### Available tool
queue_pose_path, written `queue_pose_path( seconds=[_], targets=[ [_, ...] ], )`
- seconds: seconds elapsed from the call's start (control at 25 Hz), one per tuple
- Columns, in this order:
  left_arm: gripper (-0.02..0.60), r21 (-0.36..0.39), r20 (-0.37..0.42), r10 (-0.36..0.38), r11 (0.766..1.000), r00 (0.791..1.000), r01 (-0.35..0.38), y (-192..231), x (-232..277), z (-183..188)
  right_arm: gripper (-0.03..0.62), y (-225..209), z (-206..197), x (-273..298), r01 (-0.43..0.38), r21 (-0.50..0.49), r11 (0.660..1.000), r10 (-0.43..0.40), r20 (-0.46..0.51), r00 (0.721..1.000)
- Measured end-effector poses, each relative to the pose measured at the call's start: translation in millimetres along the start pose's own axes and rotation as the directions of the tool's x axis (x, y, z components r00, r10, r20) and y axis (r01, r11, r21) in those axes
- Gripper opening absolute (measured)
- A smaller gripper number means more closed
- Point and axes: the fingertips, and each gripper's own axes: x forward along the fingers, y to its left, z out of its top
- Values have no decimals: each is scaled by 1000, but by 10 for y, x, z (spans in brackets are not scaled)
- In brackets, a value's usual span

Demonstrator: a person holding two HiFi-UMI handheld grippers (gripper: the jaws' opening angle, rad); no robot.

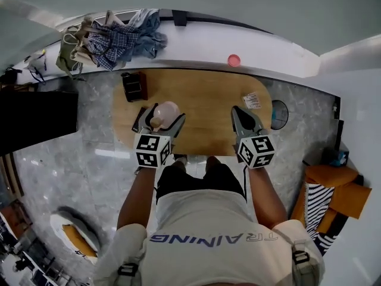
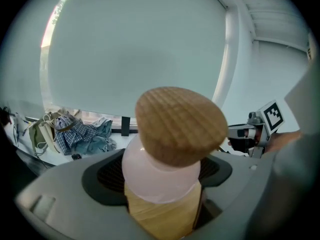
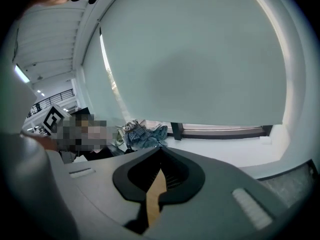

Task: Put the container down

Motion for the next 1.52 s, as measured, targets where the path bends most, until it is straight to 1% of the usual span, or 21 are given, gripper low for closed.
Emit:
queue_pose_path(
  seconds=[0.12,0.32,0.48,0.64,0.76,0.88,1.08,1.12,1.2,1.28,1.4,1.52],
  targets=[
    [402,9,-44,-11,1000,999,12,69,359,-228,17,-66,-183,58,27,2,1000,-26,-32,999],
    [402,30,-101,-26,999,995,29,164,922,-563,17,-233,-424,295,43,-3,999,-43,-63,997],
    [402,45,-146,-31,998,989,38,230,1391,-950,17,-458,-688,541,94,19,995,-93,-79,993],
    [402,34,-186,-61,997,981,69,234,1824,-1362,17,-525,-975,684,85,44,995,-80,-108,991],
    [402,39,-221,-75,995,972,86,235,2108,-1645,17,-595,-1195,740,74,34,997,-68,-144,987],
    [402,63,-265,-57,995,963,76,263,2354,-1882,17,-758,-1333,781,75,30,997,-69,-165,984],
    [402,89,-372,-15,995,928,52,231,2813,-2428,17,-938,-1468,890,99,69,993,-87,-160,983],
    [402,93,-384,-15,994,923,54,198,2874,-2495,17,-928,-1500,906,98,80,992,-84,-161,983],
    [402,114,-389,-21,991,921,71,121,2972,-2567,17,-884,-1569,928,84,92,992,-68,-168,983],
    [402,150,-389,-29,984,921,94,63,3054,-2618,17,-862,-1650,938,69,90,994,-51,-181,982],
    [402,202,-414,-25,972,910,119,50,3167,-2741,17,-953,-1763,947,67,85,994,-49,-199,979],
    [402,194,-414,-11,976,910,100,72,3230,-2775,17,-1094,-1799,945,90,93,992,-70,-200,977]
  ],
)
